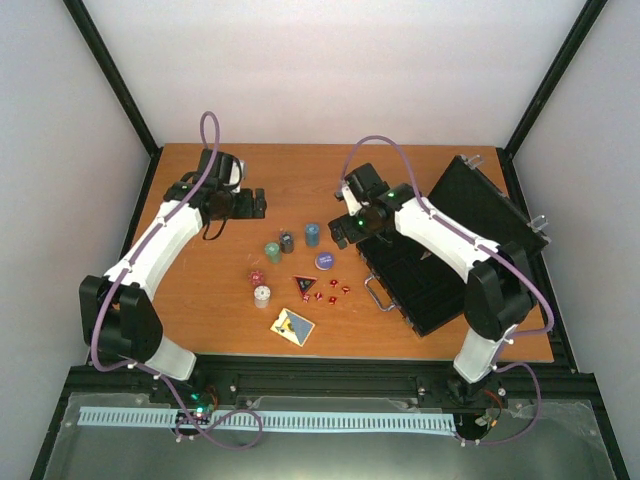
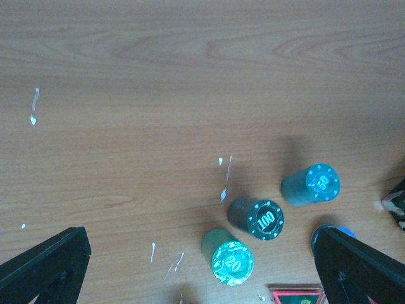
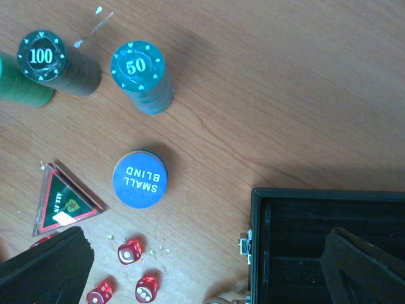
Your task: Pack up texas hold em set
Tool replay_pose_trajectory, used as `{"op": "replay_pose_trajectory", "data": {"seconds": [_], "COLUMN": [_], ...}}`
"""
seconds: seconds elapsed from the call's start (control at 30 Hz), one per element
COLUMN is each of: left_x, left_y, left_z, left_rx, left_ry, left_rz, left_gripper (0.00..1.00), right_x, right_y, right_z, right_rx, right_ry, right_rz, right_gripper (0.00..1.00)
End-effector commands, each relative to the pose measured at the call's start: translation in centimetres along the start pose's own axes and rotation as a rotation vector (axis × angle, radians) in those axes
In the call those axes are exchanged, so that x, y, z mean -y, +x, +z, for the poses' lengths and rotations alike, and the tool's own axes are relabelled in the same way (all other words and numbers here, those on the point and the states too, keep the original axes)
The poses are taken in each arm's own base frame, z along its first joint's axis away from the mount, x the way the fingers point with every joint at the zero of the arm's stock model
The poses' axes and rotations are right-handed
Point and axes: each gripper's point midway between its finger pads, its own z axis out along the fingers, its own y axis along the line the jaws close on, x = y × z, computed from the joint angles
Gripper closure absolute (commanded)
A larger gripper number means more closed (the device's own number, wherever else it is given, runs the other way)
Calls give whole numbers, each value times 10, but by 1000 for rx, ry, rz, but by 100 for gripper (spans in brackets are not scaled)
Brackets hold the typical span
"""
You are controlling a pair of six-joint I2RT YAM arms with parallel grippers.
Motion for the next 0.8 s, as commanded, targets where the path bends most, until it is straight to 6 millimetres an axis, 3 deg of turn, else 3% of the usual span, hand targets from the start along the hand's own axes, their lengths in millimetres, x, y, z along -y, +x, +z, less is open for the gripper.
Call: {"op": "replay_pose_trajectory", "data": {"seconds": [0.0,0.4,0.67,0.77], "left_x": [3,6,7,9], "left_y": [6,5,-20,-21], "left_z": [-7,-21,-32,-35], "left_rx": [2,0,67,75], "left_ry": [19,32,15,24], "left_rz": [-14,-4,-22,-26], "left_gripper": [0,0,0,0], "right_x": [-6,-9,-7,-10], "right_y": [4,3,-19,-20], "right_z": [8,20,6,10], "right_rx": [-47,-49,20,11], "right_ry": [-14,-18,-24,-42], "right_rz": [21,52,109,118], "right_gripper": [0,0,0,0]}}
